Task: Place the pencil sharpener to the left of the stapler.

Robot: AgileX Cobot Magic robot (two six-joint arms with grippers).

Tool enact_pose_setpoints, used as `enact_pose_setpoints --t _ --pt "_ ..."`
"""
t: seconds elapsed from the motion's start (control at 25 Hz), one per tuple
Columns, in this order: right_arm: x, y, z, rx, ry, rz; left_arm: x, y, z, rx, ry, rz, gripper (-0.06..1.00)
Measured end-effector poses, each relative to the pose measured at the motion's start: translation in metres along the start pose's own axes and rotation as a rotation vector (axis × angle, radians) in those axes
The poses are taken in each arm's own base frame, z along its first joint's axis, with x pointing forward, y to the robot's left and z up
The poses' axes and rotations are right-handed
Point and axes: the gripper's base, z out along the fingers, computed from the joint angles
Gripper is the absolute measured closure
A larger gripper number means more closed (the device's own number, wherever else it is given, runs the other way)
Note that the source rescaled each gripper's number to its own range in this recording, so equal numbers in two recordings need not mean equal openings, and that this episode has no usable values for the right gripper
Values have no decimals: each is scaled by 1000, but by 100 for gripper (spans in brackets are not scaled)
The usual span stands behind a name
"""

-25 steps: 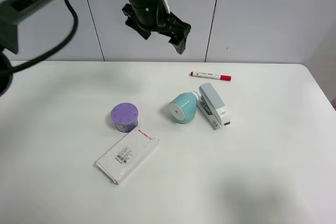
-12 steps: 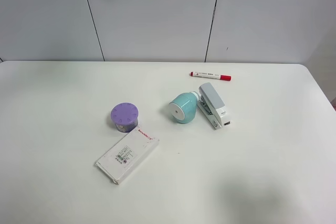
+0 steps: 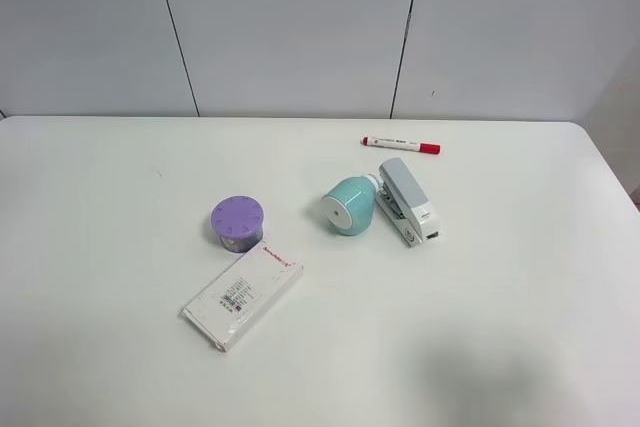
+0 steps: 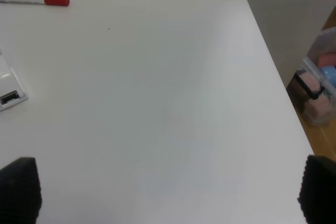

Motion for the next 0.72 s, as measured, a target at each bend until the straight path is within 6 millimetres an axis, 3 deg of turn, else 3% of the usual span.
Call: enact_pose_setpoints --t 0.2,0.56,0.72 --pt "0 0 0 0 0 0 60 9 -37 20 -133 -137 -4" --pt "0 0 0 0 0 0 178 -8 -53 36 -265 -164 -4" --pt "0 0 0 0 0 0 219 -14 -59 21 -353 -97 -4"
